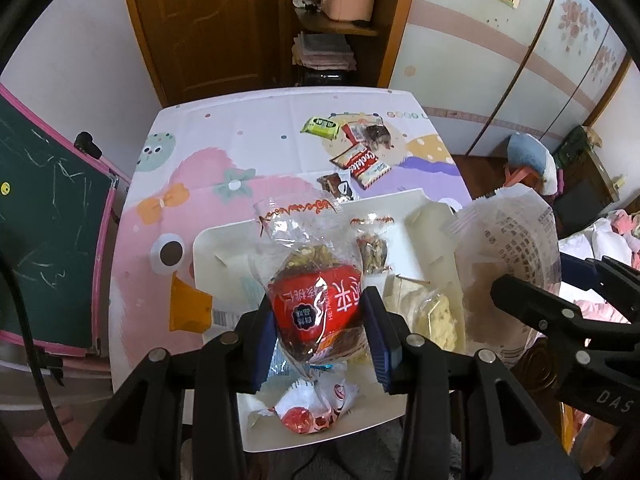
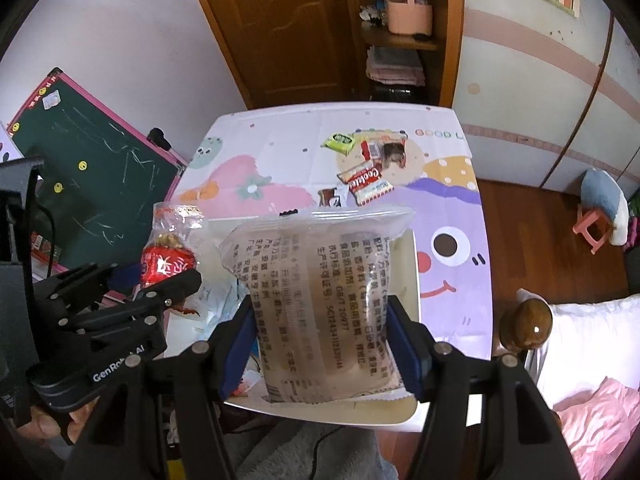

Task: Organize snacks
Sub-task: 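Carry the red-labelled bag and printed bread bag over the tray and release them, then withdraw both tools from the tray toward the remaining snacks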

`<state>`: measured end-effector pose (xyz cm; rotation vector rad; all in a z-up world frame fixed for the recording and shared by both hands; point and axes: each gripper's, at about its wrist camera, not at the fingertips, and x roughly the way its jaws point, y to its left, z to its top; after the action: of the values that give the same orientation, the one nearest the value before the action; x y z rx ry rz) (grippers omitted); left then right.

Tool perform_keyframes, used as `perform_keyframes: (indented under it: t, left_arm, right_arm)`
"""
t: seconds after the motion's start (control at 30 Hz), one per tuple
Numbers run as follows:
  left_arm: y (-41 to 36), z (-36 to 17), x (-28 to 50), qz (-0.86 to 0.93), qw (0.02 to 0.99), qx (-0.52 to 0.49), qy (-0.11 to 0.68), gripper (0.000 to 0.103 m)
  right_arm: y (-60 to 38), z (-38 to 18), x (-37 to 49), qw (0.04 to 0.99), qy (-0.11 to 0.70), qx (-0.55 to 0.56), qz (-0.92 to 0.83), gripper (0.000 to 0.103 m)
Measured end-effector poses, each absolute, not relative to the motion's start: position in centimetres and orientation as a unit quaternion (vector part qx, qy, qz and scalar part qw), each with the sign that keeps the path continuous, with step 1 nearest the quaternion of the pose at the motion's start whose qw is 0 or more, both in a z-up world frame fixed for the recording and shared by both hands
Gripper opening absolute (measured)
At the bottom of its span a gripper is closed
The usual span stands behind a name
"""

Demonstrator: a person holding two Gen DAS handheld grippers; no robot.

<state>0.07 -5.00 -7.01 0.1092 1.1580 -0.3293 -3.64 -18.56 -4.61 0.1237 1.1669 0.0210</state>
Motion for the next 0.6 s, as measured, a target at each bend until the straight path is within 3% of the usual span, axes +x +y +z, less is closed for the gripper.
perform_keyframes:
  t: [0.33,0.43,0.47,0.6]
  left_arm:
    - [-5.2,-8.3,0.1,-0.15,0.813,0.06,0.56,0.041]
    - [-5.2,-8.4,0.0,-0.152,0.812,0.056,0.56,0.057]
    - [-5.1,-8.3,0.0,-0.155,0.813,0.053,0.559,0.069]
    - [-4.7,-7.9,0.1,-0.14,0.82,0.056,0.552,0.084]
  right_arm:
    - [-18.7,-6.7,-3.3,0.814,0.577,0.062,-0.001,0.066]
    - [-18.7,-7.3,-3.2,0.808,0.585,0.066,-0.001,0.069]
    - [-18.7,-7.5,-3.2,0.806,0.588,0.067,-0.002,0.069]
    - [-19.2,-7.8,-3.1,0.805,0.587,0.09,-0.008,0.07]
